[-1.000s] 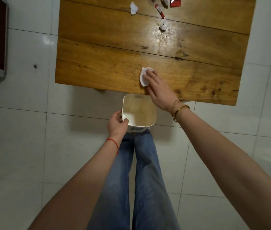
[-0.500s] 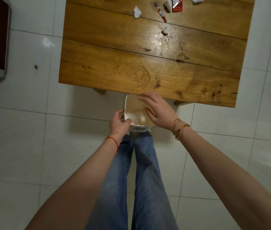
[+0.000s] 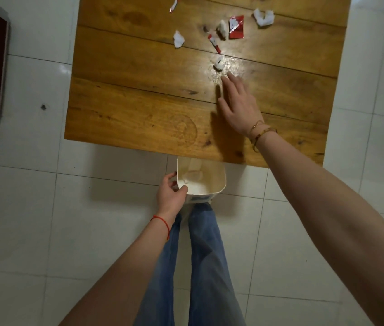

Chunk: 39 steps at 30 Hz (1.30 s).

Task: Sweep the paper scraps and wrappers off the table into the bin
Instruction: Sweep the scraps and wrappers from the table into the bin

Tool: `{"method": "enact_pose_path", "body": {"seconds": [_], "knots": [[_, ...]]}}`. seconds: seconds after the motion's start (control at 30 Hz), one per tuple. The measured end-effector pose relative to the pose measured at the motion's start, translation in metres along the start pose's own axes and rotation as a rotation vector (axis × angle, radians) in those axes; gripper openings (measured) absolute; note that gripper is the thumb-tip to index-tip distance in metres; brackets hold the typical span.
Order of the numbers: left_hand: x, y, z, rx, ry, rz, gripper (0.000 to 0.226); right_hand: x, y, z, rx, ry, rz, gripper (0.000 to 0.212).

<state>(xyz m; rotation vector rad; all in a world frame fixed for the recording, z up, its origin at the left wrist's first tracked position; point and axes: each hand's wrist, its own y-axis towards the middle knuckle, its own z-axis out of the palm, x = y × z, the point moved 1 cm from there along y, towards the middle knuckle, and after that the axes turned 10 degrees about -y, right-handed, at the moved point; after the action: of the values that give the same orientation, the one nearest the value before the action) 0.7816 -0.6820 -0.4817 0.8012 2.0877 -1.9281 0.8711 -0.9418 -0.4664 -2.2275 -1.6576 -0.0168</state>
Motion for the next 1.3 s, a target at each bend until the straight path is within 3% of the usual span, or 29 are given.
{"method": "enact_pose_path", "body": {"seconds": [0.33,0.87,1.03,1.3], "knots": [[0.01,-0.014,0.02,-0.025,-0.103,-0.031,0.055,-0.006,0.058,-0.001,0.102,-0.008,-0.175,0.06],[0.006,-0.018,0.021,-0.053,-0.08,-0.022,0.051,0.003,-0.123,0.055,0.278,-0.134,-0.655,0.062],[0.011,-0.029,0.019,-0.041,-0.072,-0.01,0.052,0.009,-0.166,0.059,0.274,-0.121,-0.6,0.053],[0.012,-0.072,-0.004,-0.049,0.044,0.005,0.053,0.031,-0.206,0.025,0.064,0.072,-0.245,0.044]]}}
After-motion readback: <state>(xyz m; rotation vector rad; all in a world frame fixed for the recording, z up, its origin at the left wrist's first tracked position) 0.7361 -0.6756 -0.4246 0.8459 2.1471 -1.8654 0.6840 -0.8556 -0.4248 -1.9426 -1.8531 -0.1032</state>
